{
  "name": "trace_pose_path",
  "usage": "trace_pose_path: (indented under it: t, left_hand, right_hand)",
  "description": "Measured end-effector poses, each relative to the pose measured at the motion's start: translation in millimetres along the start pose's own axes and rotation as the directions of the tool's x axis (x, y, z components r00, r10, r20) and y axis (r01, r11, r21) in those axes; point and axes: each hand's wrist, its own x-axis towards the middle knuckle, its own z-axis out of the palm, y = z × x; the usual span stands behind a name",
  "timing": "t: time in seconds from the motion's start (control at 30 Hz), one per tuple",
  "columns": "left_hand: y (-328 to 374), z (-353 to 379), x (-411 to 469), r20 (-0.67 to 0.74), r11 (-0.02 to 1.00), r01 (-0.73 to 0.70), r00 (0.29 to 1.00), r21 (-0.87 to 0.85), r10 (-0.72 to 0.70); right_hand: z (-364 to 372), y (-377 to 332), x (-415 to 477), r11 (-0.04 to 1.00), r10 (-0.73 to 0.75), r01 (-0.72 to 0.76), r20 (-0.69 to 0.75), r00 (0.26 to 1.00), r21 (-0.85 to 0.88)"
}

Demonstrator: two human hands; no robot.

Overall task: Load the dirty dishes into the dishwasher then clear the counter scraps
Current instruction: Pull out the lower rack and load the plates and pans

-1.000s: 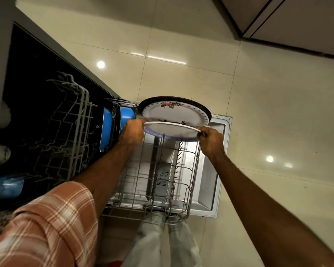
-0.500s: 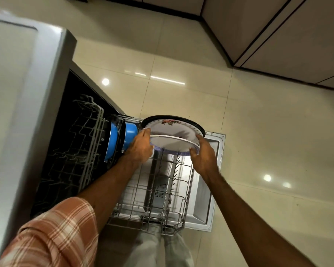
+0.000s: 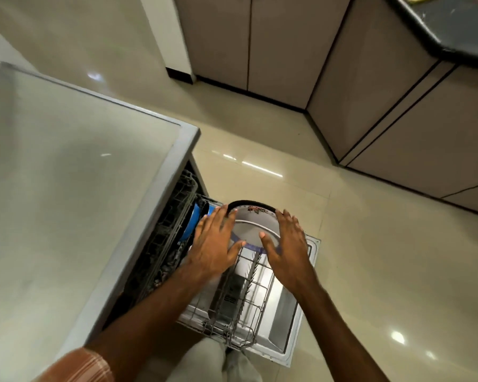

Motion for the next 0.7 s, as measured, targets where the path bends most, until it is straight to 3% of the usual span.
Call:
trace_pose_path:
  t: [0.13,0.33,0.53,0.7]
  left_hand:
    - [-3.9,-43.9,-54.9,-0.1,1.0,0.008,0.995,0.029,-0.005]
    - [-25.0,-80.0,-143.0,-0.186,0.989,0.146,0.972,-0.014,-0.146]
    - [-62.8,-97.0,-236.3,-0.297,0.912,0.345,0.867,-0.222,-0.4]
    - [-100.4,-103.5,-297.7,-0.338,0.844,0.445,0.778,-0.299,-0.53]
  right_hand:
    - [-27.3,-38.1,-29.4,0.994,-0.112,0.112,0.033,0.993,-0.008]
    - [-29.1,-103.5,-65.1,0.968,-0.248,0.251,0.148,0.957,-0.002]
    - [3.3,-172.6,-90.5,0.916,-0.383,0.4,0.323,0.866,0.015]
    - [31.2,-220.1,-93.8,0.867,-0.46,0.498,0.426,0.779,0.023]
